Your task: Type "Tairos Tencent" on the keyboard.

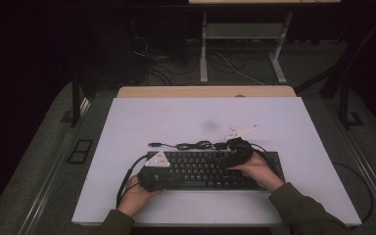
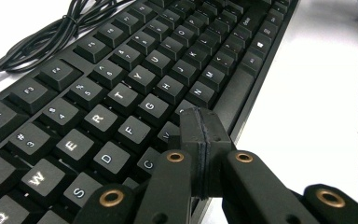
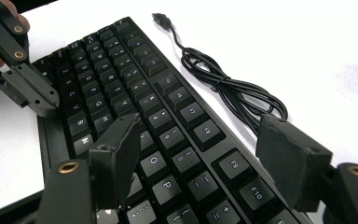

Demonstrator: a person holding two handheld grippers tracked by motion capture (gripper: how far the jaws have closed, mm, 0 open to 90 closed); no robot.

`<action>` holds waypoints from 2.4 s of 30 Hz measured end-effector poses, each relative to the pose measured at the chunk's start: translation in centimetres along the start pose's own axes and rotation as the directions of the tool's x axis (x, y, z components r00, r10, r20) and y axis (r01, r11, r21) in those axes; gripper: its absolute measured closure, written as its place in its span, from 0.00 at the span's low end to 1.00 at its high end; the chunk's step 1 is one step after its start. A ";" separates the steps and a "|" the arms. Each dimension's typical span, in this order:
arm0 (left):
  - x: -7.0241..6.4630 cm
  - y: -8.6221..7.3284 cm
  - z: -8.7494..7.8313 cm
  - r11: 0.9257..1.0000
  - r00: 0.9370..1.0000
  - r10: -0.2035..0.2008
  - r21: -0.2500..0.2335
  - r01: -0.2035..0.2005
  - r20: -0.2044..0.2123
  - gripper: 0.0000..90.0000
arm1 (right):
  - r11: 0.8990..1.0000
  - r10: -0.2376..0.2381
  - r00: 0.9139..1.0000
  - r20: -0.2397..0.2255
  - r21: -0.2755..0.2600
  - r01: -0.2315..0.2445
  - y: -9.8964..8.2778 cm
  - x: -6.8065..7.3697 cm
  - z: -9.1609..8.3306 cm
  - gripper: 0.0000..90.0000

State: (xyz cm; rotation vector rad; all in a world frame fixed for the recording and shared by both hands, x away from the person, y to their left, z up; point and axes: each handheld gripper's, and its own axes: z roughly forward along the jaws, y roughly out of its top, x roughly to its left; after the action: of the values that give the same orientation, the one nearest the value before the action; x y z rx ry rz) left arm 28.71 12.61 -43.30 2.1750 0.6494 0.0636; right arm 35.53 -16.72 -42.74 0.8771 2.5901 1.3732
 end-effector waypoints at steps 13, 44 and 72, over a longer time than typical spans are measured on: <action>0.5 0.0 -0.3 0.998 0.998 -0.046 -0.036 0.045 -0.033 0.80 | 1.000 0.004 1.000 -0.002 -0.004 -0.004 -0.4 0.3 -0.8 0.39; 1.9 1.7 1.0 0.996 0.994 -0.035 -0.085 0.026 -0.101 0.42 | 0.999 -0.019 0.998 -0.061 0.044 0.022 -2.8 0.9 -3.5 0.99; 2.6 2.9 2.0 0.995 0.991 -0.021 -0.098 0.009 -0.131 0.32 | 0.992 -0.037 0.996 -0.082 0.115 0.046 -4.6 1.7 -3.9 0.99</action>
State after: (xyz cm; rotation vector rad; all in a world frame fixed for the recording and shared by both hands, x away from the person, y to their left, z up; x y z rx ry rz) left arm 32.76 10.96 -42.84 2.0846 0.7222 0.2281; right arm 30.75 -20.71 -43.72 0.7934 2.7563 1.2832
